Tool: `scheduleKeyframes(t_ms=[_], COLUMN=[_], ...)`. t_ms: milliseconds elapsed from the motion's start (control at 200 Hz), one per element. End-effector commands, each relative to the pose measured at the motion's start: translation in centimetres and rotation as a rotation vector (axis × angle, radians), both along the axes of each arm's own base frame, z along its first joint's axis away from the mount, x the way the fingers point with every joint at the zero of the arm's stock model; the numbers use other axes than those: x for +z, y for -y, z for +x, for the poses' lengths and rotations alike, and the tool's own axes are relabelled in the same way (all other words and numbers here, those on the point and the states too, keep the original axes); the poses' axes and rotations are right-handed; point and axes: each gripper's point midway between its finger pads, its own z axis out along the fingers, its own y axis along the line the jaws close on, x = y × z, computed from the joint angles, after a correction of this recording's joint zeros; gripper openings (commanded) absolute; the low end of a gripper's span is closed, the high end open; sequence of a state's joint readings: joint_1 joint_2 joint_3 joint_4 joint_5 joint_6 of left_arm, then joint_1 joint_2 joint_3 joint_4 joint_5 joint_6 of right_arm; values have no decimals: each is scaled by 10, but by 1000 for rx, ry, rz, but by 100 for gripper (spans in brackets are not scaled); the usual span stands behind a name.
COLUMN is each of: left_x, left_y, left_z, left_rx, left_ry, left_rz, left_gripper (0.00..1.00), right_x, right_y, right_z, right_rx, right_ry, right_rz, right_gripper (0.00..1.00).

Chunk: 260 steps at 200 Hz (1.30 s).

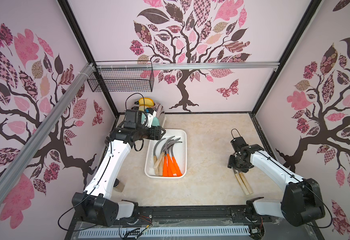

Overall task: Put small sickles into storage boxes
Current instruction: Pick up the sickle at the center of the board.

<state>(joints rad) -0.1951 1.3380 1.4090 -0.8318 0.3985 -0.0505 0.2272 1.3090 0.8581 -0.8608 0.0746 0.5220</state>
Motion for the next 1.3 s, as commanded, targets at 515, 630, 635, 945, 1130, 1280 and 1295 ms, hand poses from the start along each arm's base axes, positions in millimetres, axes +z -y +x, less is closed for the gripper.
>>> scheduleKeyframes(t_ms=[515,630,635,945,1130,1280,1295], left_x=[-2,-3,-3,-5,-3,-2,-1], left_y=[4,4,4,3,3,3,3], left_z=[-8,-8,-8,-10,-10,-9,-9], left_rx=[-42,-44,-43,-44,-42,-39,-39], left_ry=[5,3,2,-4,-4,-3,-2], left_rz=[-9,-7,-8,5,6,2,2], left_gripper=[78,78,78,77,77,78,77], right_x=[-39,-42,-42,-51,-55,-54,-54], right_y=[10,11,11,12,9,4,3], right_z=[-8,-10,-10,-6,-6,-8,-9], right_rx=[-19,-20,-20,-12,-4,2,4], right_ry=[-192,-207,-207,-227,-239,-238,-239], right_rz=[-1,8,8,6,20,51,56], right_gripper=[59,59,59,59,59,57,57])
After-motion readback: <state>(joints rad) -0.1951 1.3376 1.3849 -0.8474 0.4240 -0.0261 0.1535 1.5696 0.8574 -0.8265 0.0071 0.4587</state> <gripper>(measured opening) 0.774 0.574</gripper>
